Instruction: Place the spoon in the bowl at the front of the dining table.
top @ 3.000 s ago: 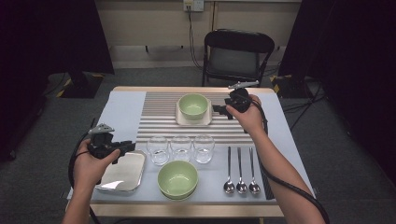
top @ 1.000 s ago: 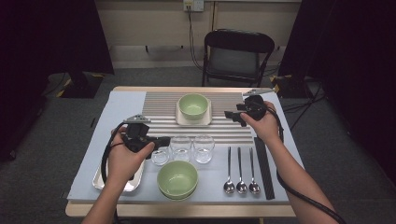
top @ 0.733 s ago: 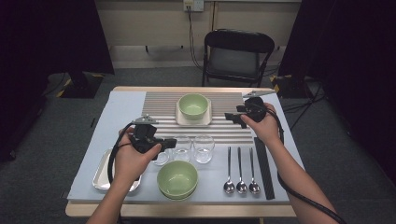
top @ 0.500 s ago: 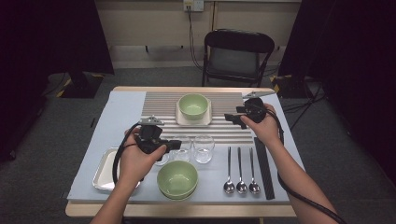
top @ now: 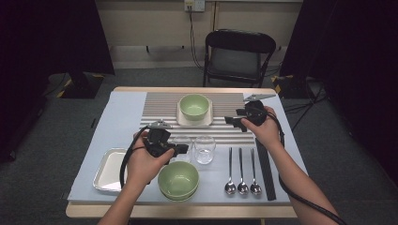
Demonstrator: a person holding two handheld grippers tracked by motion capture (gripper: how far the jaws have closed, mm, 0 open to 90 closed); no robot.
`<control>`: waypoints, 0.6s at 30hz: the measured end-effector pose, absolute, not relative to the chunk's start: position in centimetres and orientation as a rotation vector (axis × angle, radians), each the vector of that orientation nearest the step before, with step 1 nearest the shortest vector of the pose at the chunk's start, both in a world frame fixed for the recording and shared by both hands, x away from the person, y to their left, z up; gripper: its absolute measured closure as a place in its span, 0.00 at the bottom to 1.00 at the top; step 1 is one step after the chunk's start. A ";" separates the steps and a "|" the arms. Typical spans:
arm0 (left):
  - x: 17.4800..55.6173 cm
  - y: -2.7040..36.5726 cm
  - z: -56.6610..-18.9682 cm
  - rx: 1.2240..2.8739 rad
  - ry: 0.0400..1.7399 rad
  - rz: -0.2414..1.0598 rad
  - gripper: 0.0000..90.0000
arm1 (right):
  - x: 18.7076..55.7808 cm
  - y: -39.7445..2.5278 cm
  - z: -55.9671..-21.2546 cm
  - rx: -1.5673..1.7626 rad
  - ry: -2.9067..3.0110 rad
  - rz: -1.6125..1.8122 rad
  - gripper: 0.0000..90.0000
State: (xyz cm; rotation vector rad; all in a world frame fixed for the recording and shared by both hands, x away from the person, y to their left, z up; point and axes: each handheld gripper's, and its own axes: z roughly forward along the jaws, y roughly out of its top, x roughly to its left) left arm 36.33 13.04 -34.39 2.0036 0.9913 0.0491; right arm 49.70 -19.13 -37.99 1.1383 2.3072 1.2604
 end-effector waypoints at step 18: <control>36.0 11.2 -34.6 2.029 0.972 0.007 1.00 | 49.3 -19.4 -38.5 1.145 2.309 1.271 0.34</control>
